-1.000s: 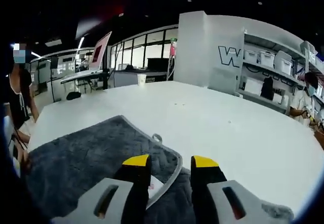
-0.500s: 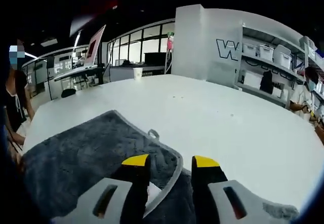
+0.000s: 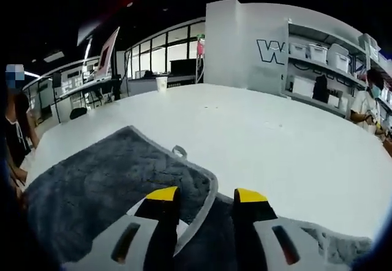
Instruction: Open the folded towel by lifting each exposed corner and separating the folded layers until the towel lies flat within the target outline without major curled edges
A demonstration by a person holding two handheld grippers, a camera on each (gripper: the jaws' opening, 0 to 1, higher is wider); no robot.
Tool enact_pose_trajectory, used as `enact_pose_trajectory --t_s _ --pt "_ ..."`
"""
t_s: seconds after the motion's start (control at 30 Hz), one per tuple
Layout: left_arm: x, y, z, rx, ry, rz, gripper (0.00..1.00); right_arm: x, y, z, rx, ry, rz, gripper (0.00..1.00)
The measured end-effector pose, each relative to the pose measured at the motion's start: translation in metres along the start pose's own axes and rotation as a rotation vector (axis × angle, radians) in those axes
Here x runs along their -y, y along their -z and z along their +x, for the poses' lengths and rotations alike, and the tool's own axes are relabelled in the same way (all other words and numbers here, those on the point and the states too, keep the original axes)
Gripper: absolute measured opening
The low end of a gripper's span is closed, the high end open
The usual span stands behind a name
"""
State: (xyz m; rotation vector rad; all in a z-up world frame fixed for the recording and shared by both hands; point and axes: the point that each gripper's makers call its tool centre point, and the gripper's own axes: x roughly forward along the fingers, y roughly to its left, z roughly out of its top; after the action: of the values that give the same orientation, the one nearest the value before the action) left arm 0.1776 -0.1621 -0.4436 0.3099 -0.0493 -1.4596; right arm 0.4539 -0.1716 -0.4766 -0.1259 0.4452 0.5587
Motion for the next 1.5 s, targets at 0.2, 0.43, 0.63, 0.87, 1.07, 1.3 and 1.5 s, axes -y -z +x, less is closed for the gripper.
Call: enact_pose_trajectory --t_s 0.2,0.43,0.63,0.87,1.07,1.3,1.5 --pt "0.0 0.0 -0.001 0.0 -0.003 -0.003 0.02 -0.005 0.0 0.004 -0.003 -0.018 -0.007 0.22" --pt "0.0 0.0 -0.001 -0.003 -0.011 -0.005 0.02 -0.008 0.0 0.005 -0.007 -0.015 -0.026 0.12" --pt "0.0 -0.001 -0.003 -0.005 -0.015 0.017 0.02 -0.001 -0.004 0.004 -0.007 0.045 -0.049 0.0" --pt "-0.002 -0.003 -0.002 0.008 -0.019 0.025 0.01 -0.001 -0.009 0.003 0.014 0.032 -0.025 0.0" --pt "0.001 -0.007 -0.003 0.014 -0.021 -0.005 0.01 0.003 -0.017 0.001 0.05 0.033 0.045 0.0" --pt "0.0 -0.014 -0.009 0.048 -0.031 -0.041 0.01 0.004 -0.027 -0.001 0.085 0.027 0.095 0.0" --pt "-0.001 -0.02 -0.014 0.075 -0.033 -0.081 0.01 0.008 -0.033 -0.004 0.104 0.044 0.097 0.0"
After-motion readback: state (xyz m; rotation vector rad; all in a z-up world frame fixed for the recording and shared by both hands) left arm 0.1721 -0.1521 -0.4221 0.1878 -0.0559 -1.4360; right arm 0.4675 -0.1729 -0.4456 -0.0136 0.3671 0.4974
